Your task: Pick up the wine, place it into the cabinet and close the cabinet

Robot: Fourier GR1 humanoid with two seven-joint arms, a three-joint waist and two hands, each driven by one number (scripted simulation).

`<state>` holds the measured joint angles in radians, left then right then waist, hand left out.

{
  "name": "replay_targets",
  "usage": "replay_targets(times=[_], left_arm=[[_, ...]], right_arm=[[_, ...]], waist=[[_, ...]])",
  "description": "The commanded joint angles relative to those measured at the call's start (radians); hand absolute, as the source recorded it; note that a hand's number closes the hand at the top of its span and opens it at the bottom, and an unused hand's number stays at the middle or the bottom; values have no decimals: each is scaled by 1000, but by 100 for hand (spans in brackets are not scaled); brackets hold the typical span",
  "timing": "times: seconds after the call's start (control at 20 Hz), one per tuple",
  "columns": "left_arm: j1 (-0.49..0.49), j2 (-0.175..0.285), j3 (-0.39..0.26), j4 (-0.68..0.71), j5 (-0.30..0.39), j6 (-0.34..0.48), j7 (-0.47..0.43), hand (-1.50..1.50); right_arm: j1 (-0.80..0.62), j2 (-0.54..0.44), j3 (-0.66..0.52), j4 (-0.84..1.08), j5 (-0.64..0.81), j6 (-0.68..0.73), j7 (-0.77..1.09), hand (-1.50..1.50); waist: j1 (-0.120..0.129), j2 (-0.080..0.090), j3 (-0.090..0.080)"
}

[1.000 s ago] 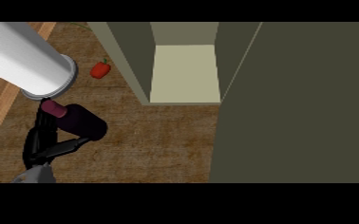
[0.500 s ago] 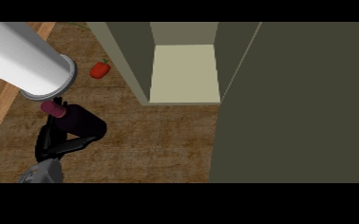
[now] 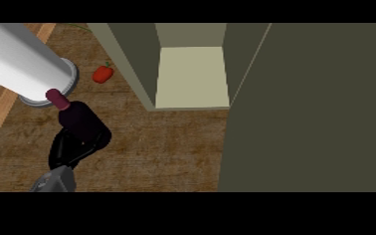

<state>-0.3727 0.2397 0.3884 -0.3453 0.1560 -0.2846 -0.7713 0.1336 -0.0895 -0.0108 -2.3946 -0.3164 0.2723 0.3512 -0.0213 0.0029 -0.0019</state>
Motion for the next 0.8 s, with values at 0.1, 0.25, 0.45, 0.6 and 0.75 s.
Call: replay_targets(times=[0.1,0.25,0.45,0.6,0.75], left_arm=[[-16,-14,-44,98,-68,38,-129,150],[-45,-19,-32,105,-51,52,-148,150],[19,-18,-39,93,-54,29,-216,150],[74,-55,-58,28,-48,56,-226,150],[92,-96,-73,-23,-34,17,-239,150]], right_arm=[[64,37,70,-120,21,-14,20,-150],[-49,-18,-22,-107,-72,-54,109,-150],[-63,-8,-4,-143,-47,-92,147,-150],[49,-19,-51,-140,-87,-5,60,-150],[-18,3,-3,-64,-11,-27,52,-150]], waist=[[0,1,0],[7,1,0],[12,-2,0],[14,-5,2],[20,-5,2]])
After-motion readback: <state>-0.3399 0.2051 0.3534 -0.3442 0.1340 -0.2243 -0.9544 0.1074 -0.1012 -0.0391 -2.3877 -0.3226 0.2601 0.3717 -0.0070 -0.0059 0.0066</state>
